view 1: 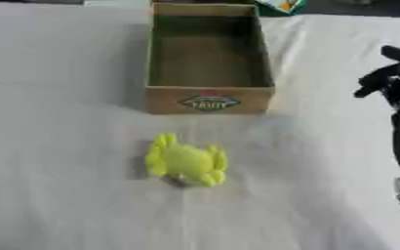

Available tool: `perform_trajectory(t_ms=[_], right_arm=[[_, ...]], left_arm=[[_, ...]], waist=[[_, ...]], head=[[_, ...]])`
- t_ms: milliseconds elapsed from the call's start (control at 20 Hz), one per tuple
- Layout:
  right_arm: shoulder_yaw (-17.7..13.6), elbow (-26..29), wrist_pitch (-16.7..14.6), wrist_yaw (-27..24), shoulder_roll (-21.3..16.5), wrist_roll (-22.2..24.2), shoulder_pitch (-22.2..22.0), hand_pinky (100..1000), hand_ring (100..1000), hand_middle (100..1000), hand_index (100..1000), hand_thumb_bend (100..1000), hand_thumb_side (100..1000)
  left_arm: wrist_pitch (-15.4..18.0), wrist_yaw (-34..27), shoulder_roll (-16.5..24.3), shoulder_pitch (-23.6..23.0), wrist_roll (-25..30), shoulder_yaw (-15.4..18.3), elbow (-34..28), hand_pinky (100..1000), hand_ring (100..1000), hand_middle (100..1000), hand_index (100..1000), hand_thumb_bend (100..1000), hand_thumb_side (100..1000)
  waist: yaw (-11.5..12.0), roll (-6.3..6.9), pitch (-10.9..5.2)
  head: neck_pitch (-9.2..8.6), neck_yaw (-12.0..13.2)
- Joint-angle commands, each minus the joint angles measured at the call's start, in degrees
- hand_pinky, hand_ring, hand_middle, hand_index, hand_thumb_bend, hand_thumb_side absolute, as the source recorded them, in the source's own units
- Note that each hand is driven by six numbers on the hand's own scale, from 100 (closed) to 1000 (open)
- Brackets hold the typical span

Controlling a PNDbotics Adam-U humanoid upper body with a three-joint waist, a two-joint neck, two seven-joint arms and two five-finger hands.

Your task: Pick up objects on the table and place them in the box.

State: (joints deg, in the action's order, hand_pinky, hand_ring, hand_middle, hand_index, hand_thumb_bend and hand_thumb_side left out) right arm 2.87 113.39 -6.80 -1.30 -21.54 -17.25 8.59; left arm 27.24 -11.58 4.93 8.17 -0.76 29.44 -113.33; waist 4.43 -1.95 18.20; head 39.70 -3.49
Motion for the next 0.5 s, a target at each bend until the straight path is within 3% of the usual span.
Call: perform_trajectory(t_ms=[50,500], right_arm=[[-0.09,1.21,-0.08,0.51,-1.4,-0.23,0.49,727,472,508,826,100,1000],[-0.1,1.21,-0.11,0.47,-1.4,-0.14,0.59,728,474,509,828,100,1000]], left_arm=[[0.06,0.12,0.33,0.5,0.21,0.21,-1.26,406,384,418,723,100,654],[-0.06,0.04,0.52,0.59,0.06,0.23,-1.26,406,385,418,724,100,655]], waist=[[0.05,0.12,-0.71],[0.06,-0.04,-0.91]], head=[[0.07,0.15],[-0.51,0.01]])
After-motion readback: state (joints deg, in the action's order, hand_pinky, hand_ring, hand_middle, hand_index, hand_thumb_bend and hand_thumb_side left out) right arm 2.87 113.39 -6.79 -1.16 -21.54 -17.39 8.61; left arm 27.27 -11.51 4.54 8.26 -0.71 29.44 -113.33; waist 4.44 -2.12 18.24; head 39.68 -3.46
